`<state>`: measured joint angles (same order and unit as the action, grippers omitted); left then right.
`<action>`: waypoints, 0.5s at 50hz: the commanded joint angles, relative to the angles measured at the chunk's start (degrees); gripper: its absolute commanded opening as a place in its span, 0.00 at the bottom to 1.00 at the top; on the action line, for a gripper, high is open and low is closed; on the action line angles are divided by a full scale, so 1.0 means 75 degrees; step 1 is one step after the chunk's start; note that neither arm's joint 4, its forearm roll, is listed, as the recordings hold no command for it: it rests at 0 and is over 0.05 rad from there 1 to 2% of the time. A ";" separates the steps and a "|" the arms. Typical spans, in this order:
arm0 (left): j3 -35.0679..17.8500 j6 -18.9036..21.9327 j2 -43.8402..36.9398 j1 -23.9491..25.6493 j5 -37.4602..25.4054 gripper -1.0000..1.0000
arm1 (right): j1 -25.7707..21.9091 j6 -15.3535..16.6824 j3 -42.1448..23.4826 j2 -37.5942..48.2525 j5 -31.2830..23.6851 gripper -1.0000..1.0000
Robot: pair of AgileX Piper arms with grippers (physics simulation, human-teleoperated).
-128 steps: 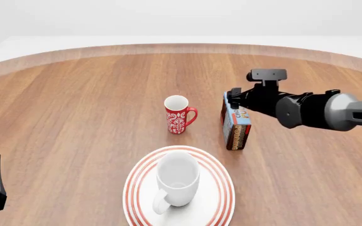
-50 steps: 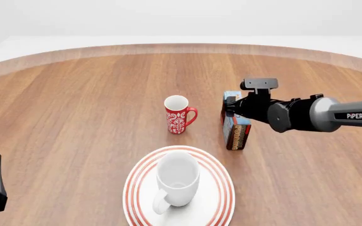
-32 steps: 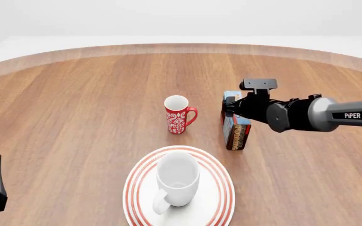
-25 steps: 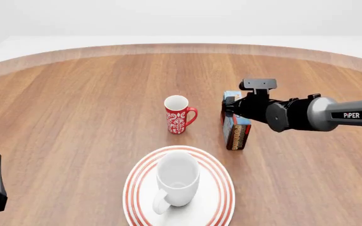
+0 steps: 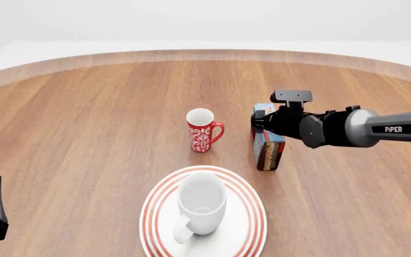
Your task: Pick up the white mug and put it on the plate, and put the chocolate pudding to the right of the plate.
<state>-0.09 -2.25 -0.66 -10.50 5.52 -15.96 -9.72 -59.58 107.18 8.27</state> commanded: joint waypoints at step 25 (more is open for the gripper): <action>-0.0003 -0.0012 -0.0022 0.0024 0.0019 1.00 | 0.0088 0.0020 0.0008 0.0309 -0.0108 0.00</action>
<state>-0.11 -2.32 -0.73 -10.36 5.59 -15.72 -10.08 -60.38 108.00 7.84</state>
